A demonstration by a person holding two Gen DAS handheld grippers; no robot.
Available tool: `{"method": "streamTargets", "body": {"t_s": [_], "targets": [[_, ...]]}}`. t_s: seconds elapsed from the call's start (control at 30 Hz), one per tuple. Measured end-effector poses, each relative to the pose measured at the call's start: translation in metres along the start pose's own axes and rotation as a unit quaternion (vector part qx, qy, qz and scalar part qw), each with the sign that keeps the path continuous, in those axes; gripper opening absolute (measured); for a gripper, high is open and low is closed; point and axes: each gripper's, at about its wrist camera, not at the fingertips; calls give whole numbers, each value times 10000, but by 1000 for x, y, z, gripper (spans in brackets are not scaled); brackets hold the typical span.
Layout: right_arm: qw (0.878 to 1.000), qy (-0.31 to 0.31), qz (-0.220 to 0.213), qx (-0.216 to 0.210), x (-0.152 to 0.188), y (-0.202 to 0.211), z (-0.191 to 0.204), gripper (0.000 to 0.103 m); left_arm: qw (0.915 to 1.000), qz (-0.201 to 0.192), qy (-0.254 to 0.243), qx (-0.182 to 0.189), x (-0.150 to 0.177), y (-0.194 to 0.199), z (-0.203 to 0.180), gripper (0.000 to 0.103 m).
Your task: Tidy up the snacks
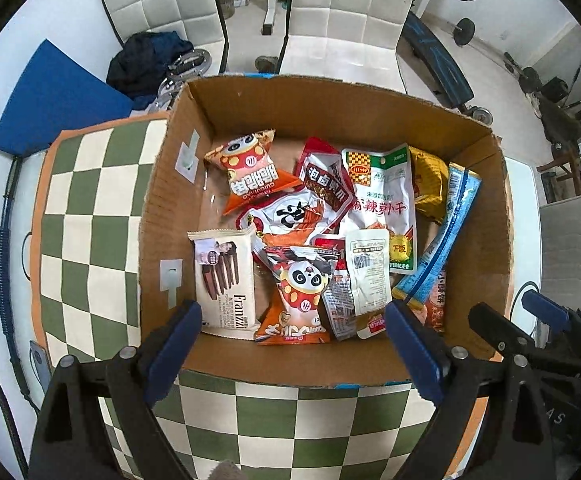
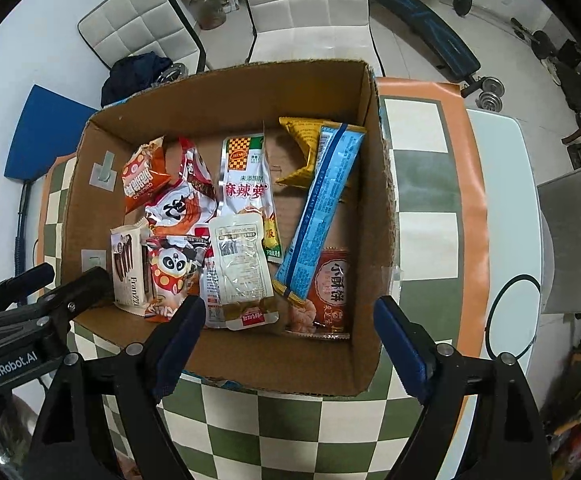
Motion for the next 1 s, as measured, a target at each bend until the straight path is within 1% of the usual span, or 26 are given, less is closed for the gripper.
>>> {"method": "streamTargets", "body": {"t_s": [0.1, 0.2, 0.33, 0.4, 0.47, 0.6, 0.83, 1.0], "targets": [[10000, 0, -90, 6, 1, 8, 0, 88, 9998, -195, -58, -51, 4, 13, -2, 94], [9996, 3, -267, 13, 6, 24, 0, 88, 9987, -499, -120, -64, 13, 34, -4, 94], [9980, 15, -635, 5, 23, 56, 2, 88, 9960, -885, -132, -12, 31, 65, -3, 94], [9965, 41, -840, 16, 35, 74, 3, 89, 9939, -1098, -137, 14, 44, 83, -2, 94], [9948, 66, -1011, 26, 48, 91, 5, 92, 9921, -1247, -142, 37, 55, 98, -2, 94], [9910, 138, -1335, 26, 77, 125, 10, 92, 9871, -1594, -147, 68, 80, 131, -1, 94], [9818, 198, -1891, -14, 130, 184, 21, 93, 9789, -2035, -169, 84, 120, 176, 2, 94], [9764, 157, -2155, -61, 163, 217, 25, 95, 9720, -2345, -135, 16, 144, 204, 7, 94]]}}
Point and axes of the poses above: each gripper's, at about its wrist camera, not at the fingertips, and y roughly against the way its jaws point, z to its left, x to its underside, and after that the axes turned 5 degrees about -z, right-handed
